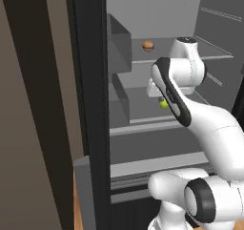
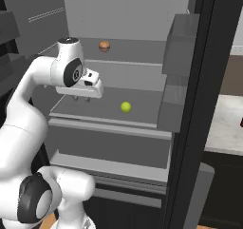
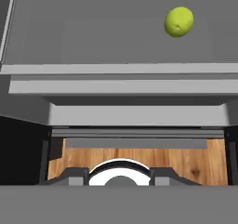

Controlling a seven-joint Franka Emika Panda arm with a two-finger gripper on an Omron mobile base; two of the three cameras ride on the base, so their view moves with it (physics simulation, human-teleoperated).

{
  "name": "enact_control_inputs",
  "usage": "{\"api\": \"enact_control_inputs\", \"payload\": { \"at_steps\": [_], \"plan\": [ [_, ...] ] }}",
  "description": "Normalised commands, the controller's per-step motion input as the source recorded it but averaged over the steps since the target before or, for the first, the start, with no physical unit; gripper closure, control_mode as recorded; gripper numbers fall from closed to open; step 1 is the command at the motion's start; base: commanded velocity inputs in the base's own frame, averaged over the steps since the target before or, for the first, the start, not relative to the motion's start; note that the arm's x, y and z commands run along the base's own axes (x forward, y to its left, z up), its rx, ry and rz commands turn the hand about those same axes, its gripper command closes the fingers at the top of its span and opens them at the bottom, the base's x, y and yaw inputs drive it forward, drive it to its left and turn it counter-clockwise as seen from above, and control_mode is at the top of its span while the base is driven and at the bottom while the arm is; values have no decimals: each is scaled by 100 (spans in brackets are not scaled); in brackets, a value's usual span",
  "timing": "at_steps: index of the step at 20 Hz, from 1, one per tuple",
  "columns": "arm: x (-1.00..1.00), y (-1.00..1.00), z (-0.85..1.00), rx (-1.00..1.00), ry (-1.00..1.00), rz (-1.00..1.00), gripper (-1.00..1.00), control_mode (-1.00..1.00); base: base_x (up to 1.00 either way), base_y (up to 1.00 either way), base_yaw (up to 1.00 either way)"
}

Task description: Place the ketchup and condiment bottle from the counter to the top shelf of the fridge. If the existing items in the fridge are on the top shelf, move them to other shelves.

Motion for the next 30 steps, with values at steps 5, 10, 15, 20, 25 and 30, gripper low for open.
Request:
{"api": "enact_control_inputs", "payload": {
  "at_steps": [5,10,15,20,25,30],
  "plan": [
    [-24,0,19,0,-26,0,-100,-100,0,0,0],
    [-50,0,72,-1,-56,0,-100,-100,0,0,0],
    [-18,0,92,-2,-43,-2,-100,-100,0,0,0],
    [-1,-16,84,0,-27,-6,-100,-100,0,0,0],
    [23,-20,26,0,-6,-7,-100,-100,0,0,0],
    [55,-4,0,0,10,0,-100,-100,0,0,0]
  ]
}}
